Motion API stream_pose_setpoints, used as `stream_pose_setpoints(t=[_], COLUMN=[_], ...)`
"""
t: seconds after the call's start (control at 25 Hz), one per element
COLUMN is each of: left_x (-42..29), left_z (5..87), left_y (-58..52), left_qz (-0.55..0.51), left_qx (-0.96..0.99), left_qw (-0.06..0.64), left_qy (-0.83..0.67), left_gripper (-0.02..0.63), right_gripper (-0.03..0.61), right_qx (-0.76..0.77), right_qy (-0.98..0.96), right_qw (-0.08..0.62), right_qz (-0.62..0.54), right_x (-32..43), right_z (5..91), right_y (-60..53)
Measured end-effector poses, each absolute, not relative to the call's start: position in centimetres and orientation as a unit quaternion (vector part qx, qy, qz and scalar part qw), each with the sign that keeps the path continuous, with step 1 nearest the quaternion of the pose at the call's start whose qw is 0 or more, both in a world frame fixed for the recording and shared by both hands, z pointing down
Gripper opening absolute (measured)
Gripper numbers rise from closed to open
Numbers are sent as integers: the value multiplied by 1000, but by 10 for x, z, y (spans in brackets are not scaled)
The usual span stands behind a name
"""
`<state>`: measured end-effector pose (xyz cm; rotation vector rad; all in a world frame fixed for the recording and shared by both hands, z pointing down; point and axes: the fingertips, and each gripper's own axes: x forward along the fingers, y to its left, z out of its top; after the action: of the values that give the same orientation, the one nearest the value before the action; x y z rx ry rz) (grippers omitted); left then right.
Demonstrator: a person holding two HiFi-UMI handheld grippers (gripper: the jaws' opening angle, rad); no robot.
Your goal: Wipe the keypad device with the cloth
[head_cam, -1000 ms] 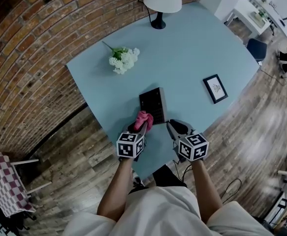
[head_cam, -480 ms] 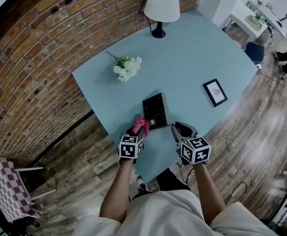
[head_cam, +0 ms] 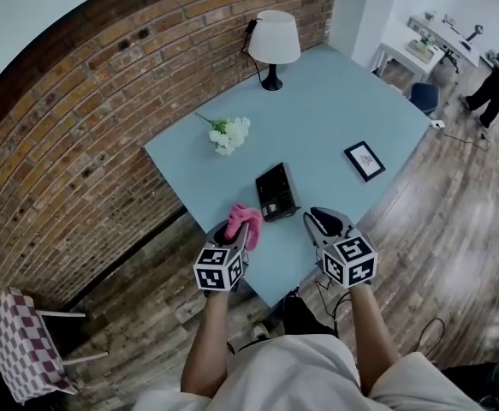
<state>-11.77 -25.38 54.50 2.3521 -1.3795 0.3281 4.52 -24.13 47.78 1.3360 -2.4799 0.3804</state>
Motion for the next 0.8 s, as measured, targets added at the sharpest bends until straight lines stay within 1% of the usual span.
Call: stream_pose_setpoints(t=[0.08, 0.2, 0.32, 0.52, 0.68, 0.8], left_x=[-121, -119, -116, -97, -82, -67], left_z=[520, 484, 449, 402, 372, 360], left_y=[-238, -217, -195, -157, -116, -82], left_qz=[114, 115, 109, 98, 91, 106], left_qx=[850, 866, 876, 887, 886, 877], left_qw=[171, 128, 91, 44, 16, -14], left_qy=[-486, -470, -460, -449, -454, -468], left_gripper=[130, 127, 127, 126, 126, 126], right_gripper=[87, 73, 8, 8, 8, 8], right_qx=[483, 519, 542, 548, 536, 533], right_qy=[-855, -840, -830, -831, -839, -841], right_qw=[143, 114, 89, 66, 78, 85], right_qz=[121, 113, 99, 67, 42, 30], right_x=[50, 62, 71, 88, 102, 120], right_z=[460, 429, 400, 361, 338, 325], right_y=[-224, -199, -171, -130, -95, -60])
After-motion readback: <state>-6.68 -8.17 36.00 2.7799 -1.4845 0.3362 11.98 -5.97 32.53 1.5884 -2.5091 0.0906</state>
